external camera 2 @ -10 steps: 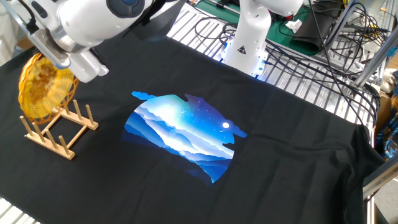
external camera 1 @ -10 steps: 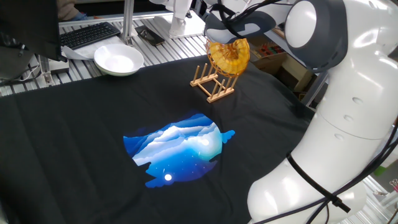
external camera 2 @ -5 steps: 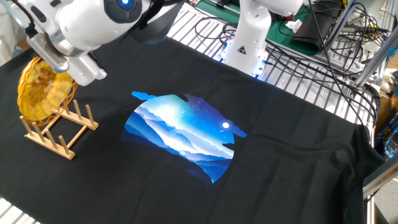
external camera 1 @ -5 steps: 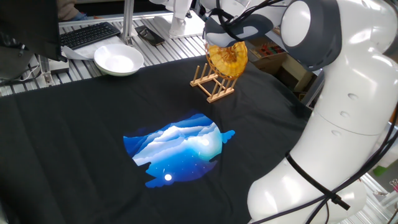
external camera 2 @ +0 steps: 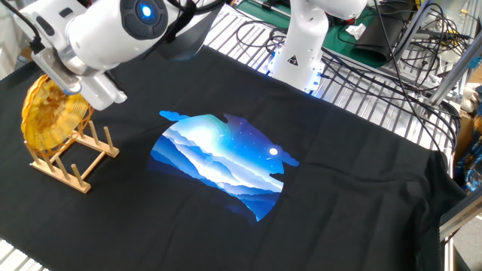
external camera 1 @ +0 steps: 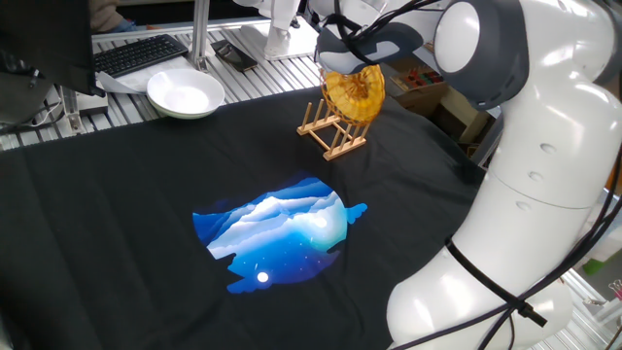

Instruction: Put the dish on the dish rack

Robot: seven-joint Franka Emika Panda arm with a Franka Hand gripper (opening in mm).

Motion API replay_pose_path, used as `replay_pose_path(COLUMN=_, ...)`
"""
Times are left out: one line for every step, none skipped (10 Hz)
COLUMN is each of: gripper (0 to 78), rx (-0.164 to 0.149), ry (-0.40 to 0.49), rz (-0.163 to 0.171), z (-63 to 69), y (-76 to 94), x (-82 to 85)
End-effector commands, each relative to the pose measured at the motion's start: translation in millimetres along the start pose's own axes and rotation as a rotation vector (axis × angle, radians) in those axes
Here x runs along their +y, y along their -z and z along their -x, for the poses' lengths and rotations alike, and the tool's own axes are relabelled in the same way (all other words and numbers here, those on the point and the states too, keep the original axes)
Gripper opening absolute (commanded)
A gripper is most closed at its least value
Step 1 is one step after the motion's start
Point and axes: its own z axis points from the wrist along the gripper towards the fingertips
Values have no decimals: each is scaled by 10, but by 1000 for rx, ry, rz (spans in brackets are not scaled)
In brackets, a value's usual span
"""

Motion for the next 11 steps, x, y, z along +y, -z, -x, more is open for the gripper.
replay_pose_path(gripper=11, rx=-17, ry=-14, rz=9, z=29, y=-123, x=44)
replay_pose_path(gripper=11, rx=-17, ry=-17, rz=11, z=40, y=-134, x=55)
replay_pose_path(gripper=11, rx=-15, ry=-22, rz=13, z=52, y=-141, x=71)
replay_pose_path(gripper=11, rx=-13, ry=-25, rz=15, z=64, y=-151, x=88)
replay_pose_path(gripper=11, rx=-13, ry=-31, rz=19, z=76, y=-161, x=109)
replay_pose_path(gripper=11, rx=-12, ry=-32, rz=19, z=83, y=-166, x=119)
replay_pose_path(gripper=11, rx=-11, ry=-36, rz=21, z=103, y=-179, x=154)
replay_pose_path(gripper=11, rx=-11, ry=-44, rz=20, z=116, y=-195, x=186)
replay_pose_path(gripper=11, rx=-11, ry=-46, rz=21, z=123, y=-204, x=203)
replay_pose_path(gripper=11, rx=-11, ry=-48, rz=22, z=144, y=-226, x=236)
replay_pose_path(gripper=11, rx=-11, ry=-52, rz=24, z=157, y=-239, x=258)
